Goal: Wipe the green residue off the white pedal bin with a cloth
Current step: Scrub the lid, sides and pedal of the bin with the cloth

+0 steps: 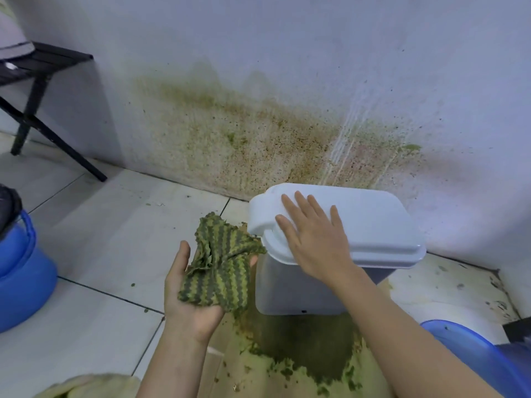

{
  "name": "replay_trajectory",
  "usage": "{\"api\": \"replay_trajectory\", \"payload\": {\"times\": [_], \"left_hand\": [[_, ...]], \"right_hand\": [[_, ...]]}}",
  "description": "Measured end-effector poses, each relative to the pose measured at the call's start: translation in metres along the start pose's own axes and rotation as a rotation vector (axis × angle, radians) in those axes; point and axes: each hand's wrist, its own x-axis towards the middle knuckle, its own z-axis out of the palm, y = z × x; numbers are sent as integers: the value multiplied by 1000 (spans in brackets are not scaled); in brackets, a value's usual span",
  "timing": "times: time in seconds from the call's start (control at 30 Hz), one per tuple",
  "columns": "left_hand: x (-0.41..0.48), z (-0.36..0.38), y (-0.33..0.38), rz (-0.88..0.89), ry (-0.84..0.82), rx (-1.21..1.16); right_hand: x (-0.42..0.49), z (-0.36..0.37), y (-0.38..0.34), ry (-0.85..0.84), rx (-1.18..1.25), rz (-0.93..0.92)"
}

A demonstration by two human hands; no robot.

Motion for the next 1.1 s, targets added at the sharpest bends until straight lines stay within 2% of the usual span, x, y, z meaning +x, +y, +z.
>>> {"api": "replay_trajectory", "payload": {"times": [0.07,0.13,0.2,0.3,0.33,0.37,0.47,0.57,0.63,0.73,0.83,0.9,0.97,1.0,1.03,1.1], "left_hand": [[1,22,-8,135,-5,108],[3,50,-21,336,-22,398],[9,78,-41,564,-36,919],[48,85,-77,787,0,2117],[58,83,-85,824,58,2348],[63,83,-89,855,106,2445],[75,89,-82,821,220,2446],[98,111,-70,692,406,2455],[114,126,-83,656,420,2563],[118,137,-127,671,207,2685],[95,132,-148,679,-126,2673],[74,124,-139,855,-155,2486],[51,104,-125,1064,49,2258],[40,91,-120,1084,165,2147],[32,78,-118,1010,238,2010],[28,64,-121,763,264,1678]], "right_hand": [[-8,-5,26,-13,-4,56],[-15,-9,54,-1,3,115],[-21,-13,78,28,19,167],[-30,-13,98,62,37,199],[-34,-11,101,74,35,203],[-38,-10,104,85,36,206],[-41,-8,107,94,71,196],[-39,-6,109,99,119,184],[-39,-6,111,98,165,178],[-42,-8,115,124,320,187],[-42,-18,119,297,594,249],[-30,-27,132,369,514,270],[-6,-34,156,313,311,293],[7,-38,169,251,261,314],[19,-42,180,183,269,332],[34,-46,196,48,454,334]]}}
